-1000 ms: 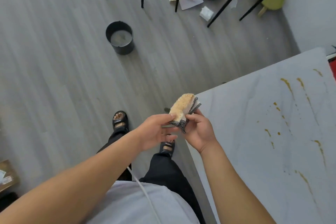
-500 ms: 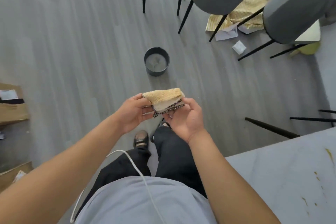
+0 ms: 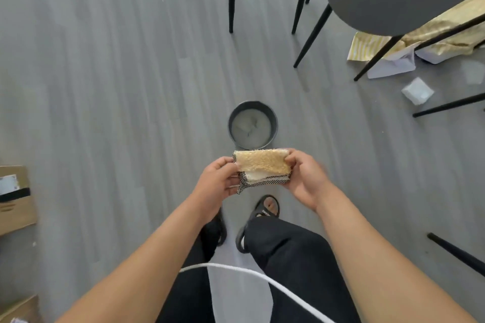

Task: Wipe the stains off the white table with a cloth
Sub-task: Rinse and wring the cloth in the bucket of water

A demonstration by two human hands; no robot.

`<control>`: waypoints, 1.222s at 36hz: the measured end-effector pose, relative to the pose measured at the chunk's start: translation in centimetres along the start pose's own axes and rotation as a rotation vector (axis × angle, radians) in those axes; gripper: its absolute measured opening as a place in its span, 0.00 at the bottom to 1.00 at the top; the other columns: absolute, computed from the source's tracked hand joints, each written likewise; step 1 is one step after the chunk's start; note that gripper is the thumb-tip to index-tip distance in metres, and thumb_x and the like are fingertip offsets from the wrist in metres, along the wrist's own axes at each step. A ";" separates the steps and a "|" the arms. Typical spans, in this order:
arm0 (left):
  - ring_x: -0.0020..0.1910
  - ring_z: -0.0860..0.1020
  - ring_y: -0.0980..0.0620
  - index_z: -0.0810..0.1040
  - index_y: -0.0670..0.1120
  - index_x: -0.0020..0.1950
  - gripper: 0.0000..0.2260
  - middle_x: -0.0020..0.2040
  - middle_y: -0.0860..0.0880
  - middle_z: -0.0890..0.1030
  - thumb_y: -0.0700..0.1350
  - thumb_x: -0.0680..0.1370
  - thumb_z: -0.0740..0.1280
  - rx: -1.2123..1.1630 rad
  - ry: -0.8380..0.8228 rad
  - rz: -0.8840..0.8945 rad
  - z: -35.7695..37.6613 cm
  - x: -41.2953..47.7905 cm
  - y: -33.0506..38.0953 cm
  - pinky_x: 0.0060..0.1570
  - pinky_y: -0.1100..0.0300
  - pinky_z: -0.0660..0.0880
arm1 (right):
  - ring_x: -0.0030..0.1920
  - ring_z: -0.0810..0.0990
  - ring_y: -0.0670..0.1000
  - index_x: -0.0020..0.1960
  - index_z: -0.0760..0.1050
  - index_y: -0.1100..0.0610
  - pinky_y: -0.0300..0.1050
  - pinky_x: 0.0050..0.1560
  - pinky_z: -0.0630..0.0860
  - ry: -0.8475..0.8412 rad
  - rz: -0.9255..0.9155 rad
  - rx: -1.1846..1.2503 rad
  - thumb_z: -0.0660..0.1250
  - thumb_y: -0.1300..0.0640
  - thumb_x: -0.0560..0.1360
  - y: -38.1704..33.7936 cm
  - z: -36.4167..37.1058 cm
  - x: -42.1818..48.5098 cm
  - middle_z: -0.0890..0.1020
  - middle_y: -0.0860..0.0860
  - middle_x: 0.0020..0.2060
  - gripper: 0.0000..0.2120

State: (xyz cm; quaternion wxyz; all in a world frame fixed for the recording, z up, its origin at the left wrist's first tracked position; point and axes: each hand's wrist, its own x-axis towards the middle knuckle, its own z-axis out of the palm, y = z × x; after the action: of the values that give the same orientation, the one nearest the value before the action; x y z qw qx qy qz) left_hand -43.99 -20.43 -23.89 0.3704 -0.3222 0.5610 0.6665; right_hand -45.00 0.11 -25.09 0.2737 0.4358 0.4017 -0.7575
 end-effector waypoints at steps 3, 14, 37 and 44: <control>0.31 0.76 0.56 0.79 0.46 0.50 0.04 0.40 0.50 0.82 0.38 0.82 0.67 0.134 0.015 0.024 -0.4 7.9 -0.8 0.38 0.60 0.75 | 0.45 0.79 0.56 0.52 0.79 0.64 0.51 0.47 0.76 0.021 -0.017 -0.017 0.56 0.66 0.76 0.5 -1.0 6.5 0.80 0.60 0.47 0.14; 0.37 0.79 0.50 0.79 0.48 0.45 0.06 0.41 0.47 0.83 0.37 0.77 0.68 0.707 -0.041 0.220 -3.9 29.8 -1.2 0.41 0.54 0.78 | 0.39 0.76 0.54 0.44 0.74 0.58 0.50 0.41 0.72 0.052 -0.112 -0.359 0.67 0.69 0.72 4.0 -3.3 27.7 0.79 0.56 0.37 0.08; 0.64 0.76 0.39 0.70 0.46 0.73 0.15 0.66 0.41 0.78 0.47 0.87 0.56 1.159 0.131 0.641 -4.1 48.0 -2.8 0.61 0.50 0.71 | 0.59 0.79 0.64 0.60 0.77 0.61 0.53 0.52 0.75 0.329 -0.470 -1.887 0.55 0.65 0.78 1.9 -1.6 41.4 0.80 0.61 0.58 0.16; 0.47 0.77 0.38 0.71 0.45 0.51 0.09 0.49 0.42 0.81 0.48 0.86 0.56 1.142 0.236 0.751 -4.5 48.6 -3.9 0.46 0.45 0.73 | 0.70 0.71 0.62 0.72 0.70 0.61 0.54 0.69 0.69 0.013 -0.066 -2.072 0.64 0.54 0.78 5.4 0.1 45.5 0.72 0.62 0.70 0.23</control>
State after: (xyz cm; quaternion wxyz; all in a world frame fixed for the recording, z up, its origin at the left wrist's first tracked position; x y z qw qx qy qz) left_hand -65.80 -18.02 -67.69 0.1625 0.0687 0.9341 0.3105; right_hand -62.33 -5.72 -67.12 0.4913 -0.0206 0.8696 -0.0455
